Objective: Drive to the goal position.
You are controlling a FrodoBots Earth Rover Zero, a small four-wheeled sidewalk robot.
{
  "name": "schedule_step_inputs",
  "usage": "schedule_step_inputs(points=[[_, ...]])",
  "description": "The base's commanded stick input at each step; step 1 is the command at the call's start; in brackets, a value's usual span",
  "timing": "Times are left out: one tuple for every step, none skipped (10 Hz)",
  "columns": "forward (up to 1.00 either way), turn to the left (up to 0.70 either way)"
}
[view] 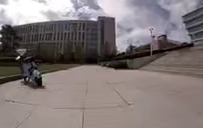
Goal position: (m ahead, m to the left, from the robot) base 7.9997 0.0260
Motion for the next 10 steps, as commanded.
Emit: schedule_step_inputs(points=[[1.0,0.0],[1.0,0.0],[1.0,0.0],[1.0,0.0],[1.0,0.0],[1.0,0.0],[1.0,0.0],[1.0,0.0],[1.0,0.0],[1.0,0.0]])
